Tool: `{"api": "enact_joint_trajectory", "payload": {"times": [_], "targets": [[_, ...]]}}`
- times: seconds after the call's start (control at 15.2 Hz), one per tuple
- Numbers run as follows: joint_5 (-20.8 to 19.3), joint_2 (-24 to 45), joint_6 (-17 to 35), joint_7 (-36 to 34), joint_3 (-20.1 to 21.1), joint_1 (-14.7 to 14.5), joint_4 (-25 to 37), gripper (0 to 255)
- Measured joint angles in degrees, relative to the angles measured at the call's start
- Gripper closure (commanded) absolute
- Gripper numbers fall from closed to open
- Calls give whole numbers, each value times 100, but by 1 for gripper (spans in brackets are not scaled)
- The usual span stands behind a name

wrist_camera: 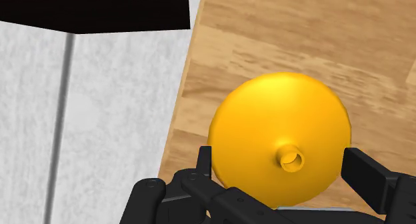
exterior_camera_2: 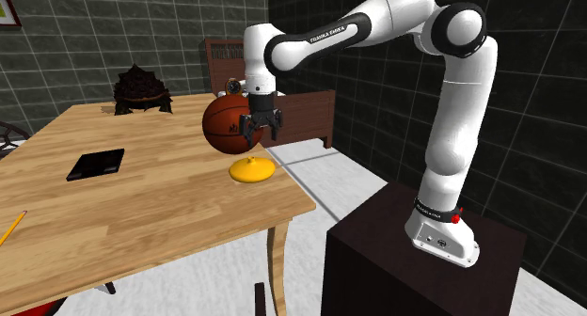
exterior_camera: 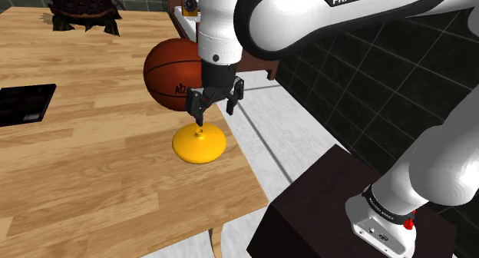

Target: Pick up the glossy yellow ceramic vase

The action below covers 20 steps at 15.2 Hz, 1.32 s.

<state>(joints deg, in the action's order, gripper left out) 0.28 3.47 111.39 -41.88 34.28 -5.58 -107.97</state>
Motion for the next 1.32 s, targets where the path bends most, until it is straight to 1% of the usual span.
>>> {"api": "enact_joint_trajectory", "payload": {"times": [0.13,0.2,0.4,0.66,0.73,1.32], "targets": [[-339,442,-9,-366,63,-155,426,0],[-403,518,24,-430,64,-185,466,0],[-521,678,194,-529,57,-233,437,0],[-590,771,469,-579,44,-252,240,0],[-592,774,502,-579,42,-250,208,255],[-595,770,539,-579,42,-249,185,255]]}}
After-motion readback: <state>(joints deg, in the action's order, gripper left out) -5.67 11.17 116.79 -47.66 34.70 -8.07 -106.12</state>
